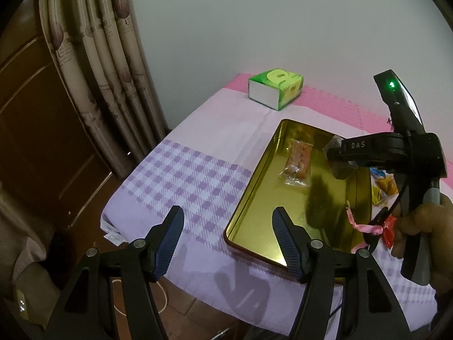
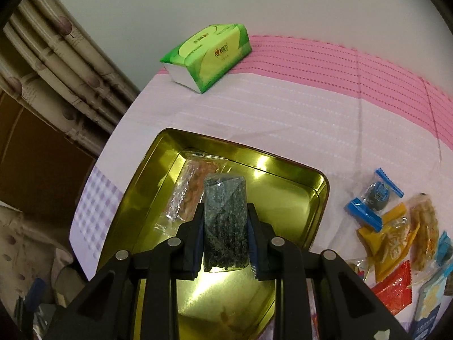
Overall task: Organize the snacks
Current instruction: 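Lower the seaweed pack into the gold tin and open the right tool, then grasp the red wrapped biscuit with the right tool and lift it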
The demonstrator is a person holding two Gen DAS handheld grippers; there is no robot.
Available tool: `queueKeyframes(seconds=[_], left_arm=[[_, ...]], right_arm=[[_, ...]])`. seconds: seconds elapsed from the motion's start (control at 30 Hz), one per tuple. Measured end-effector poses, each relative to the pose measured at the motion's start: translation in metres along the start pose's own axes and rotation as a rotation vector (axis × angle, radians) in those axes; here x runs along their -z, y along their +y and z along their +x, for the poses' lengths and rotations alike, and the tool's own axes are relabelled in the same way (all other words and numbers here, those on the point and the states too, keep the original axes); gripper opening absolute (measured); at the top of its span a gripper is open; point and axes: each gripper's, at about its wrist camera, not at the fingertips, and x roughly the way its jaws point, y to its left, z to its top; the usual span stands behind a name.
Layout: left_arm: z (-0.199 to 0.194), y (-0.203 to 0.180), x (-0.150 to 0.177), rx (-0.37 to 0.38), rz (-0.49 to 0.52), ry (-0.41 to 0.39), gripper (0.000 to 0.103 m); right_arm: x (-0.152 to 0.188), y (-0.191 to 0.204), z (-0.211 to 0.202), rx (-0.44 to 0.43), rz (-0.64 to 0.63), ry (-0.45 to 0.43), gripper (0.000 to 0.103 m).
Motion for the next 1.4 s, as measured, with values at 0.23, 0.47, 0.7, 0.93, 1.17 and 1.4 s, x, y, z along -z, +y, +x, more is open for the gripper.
queueKeyframes(seconds=[0.23,0.47,0.7,0.93,1.17,1.4], left_arm=[[0.002,0.000,0.000,0.003,-0.001,0.009,0.066],[0.003,-0.003,0.002,0.001,0.026,0.012,0.067],[0.004,-0.001,0.001,0.005,0.013,0.021,0.068],[-0.001,-0.004,0.003,0.004,0.028,0.011,0.068],[-0.005,-0.007,0.005,0.003,0.045,-0.002,0.069],[-0.003,-0.008,0.006,0.012,0.055,0.016,0.070]], right_arm=[[-0.004,-0.001,0.008,0.008,0.035,0.001,0.026],[-0.005,-0.003,-0.010,-0.006,0.070,-0.058,0.028],[0.068,-0.048,-0.092,0.099,0.241,-0.236,0.056],[0.124,-0.120,-0.090,0.168,0.478,-0.127,0.057],[0.112,-0.125,-0.058,0.243,0.534,-0.107,0.059],[0.087,-0.112,-0.036,0.396,0.447,-0.078,0.074]])
